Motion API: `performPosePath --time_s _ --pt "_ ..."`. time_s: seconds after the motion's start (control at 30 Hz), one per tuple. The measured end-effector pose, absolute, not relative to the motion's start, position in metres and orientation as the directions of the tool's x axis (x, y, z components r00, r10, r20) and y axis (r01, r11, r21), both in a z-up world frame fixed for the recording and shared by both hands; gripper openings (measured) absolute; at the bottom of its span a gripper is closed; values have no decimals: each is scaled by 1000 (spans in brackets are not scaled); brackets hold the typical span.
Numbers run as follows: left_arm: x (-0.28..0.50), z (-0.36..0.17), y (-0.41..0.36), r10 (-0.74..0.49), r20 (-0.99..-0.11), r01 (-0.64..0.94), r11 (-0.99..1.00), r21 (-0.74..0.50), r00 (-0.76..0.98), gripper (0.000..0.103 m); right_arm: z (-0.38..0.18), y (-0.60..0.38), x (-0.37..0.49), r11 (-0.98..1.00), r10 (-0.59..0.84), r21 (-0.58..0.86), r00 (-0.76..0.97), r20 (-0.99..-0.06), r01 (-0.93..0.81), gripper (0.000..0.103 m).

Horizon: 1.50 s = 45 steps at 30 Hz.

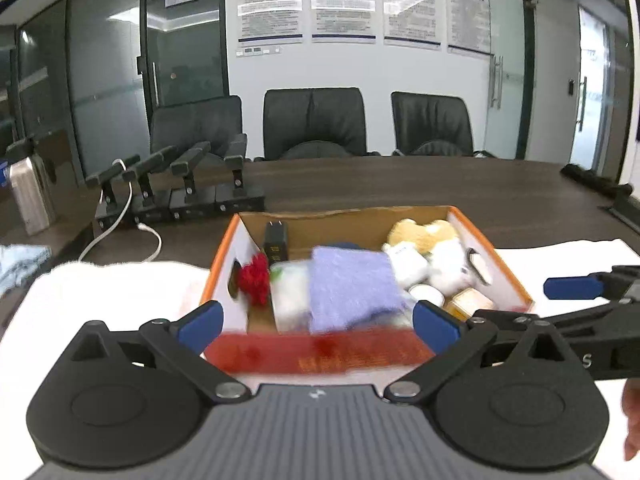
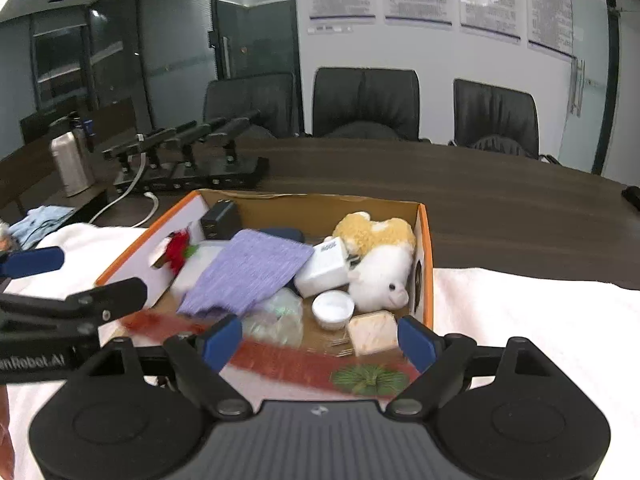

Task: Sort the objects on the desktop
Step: 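Move both tools back over the cables on the towel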

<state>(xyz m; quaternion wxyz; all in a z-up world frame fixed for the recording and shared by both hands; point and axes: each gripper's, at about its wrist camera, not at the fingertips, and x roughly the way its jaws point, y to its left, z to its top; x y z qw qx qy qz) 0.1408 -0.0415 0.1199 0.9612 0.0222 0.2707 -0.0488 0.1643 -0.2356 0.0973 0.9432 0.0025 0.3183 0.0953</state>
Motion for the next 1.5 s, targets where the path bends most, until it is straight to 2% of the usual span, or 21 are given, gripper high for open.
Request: performPosePath --time_s 0.17,0.27,0.5,0.6,0.77,0.87,1.13,1.3,1.4,1.5 --pt "78 102 -29 -143 -512 129 990 -65 847 103 86 -237 95 976 206 56 812 -546 -210 89" --pt "39 79 -22 -166 -509 130 986 -105 845 103 69 -239 51 975 211 47 839 -501 -217 94" --pt "-27 29 -13 -118 -548 60 991 -122 828 103 22 -237 -23 978 192 31 824 -532 -208 94" --pt "-48 13 -8 -135 -571 61 987 -146 810 103 12 -239 -39 981 183 47 822 -540 -188 94" --pt "-58 6 -5 -140 -564 61 986 -157 814 103 3 -244 -51 981 193 88 830 -523 -172 94" --pt "-55 4 -7 -117 -591 34 988 -150 798 103 0 -253 -47 976 217 148 819 -531 -162 101" --pt "-56 3 -13 -109 -598 47 992 -118 794 103 -7 -256 -35 971 227 195 788 -572 -139 101" --pt "-52 6 -23 -89 -619 64 996 -62 781 103 -5 -257 -37 969 235 197 790 -567 -147 101" --pt "-51 21 -28 -171 -585 152 985 -83 793 103 1 -260 -34 962 268 217 750 -605 -169 100" --pt "-40 36 -28 -246 -525 214 969 -121 815 102 18 -259 -31 953 303 178 763 -571 -246 98"
